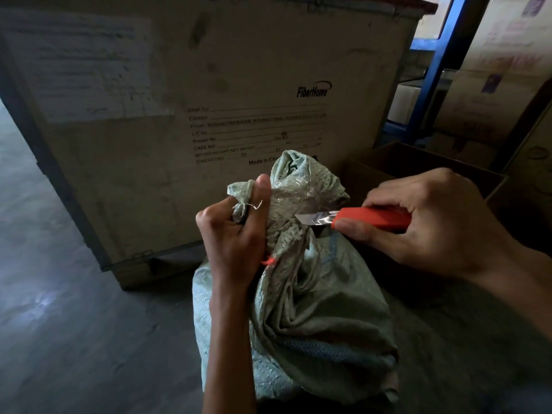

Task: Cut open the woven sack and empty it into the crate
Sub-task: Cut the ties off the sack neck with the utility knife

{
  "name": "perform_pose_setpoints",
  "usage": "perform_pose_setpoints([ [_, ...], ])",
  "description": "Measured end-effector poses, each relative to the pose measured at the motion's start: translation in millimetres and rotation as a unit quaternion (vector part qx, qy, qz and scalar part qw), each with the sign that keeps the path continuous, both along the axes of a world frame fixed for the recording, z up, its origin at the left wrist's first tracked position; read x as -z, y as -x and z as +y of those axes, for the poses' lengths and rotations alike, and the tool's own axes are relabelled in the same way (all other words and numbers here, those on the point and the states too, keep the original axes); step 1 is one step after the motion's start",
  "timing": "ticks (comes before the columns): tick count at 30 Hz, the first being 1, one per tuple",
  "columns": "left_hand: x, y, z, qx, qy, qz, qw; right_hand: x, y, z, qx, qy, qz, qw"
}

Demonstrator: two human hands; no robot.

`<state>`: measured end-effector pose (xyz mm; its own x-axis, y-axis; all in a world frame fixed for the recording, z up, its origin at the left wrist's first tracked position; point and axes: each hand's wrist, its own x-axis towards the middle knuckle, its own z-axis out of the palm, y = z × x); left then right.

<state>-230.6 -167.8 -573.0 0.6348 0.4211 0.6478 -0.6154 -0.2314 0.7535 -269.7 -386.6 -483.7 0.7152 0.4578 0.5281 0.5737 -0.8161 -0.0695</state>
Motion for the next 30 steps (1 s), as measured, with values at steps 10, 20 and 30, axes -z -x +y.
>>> perform_pose_setpoints([
  [10,-1.8,1.8,0.4,-0.002,-0.012,-0.002,1.000,0.5,1.2,1.0,0.004,0.017,-0.017,1.000],
  [20,-4.0,3.3,-1.6,-0.019,-0.040,0.003,0.999,2.3,-0.2,2.6,0.021,0.025,-0.013,0.999],
  [30,-1.1,-0.1,0.5,-0.022,-0.028,0.014,0.999,5.7,-0.8,6.4,0.075,0.013,0.006,0.997],
])
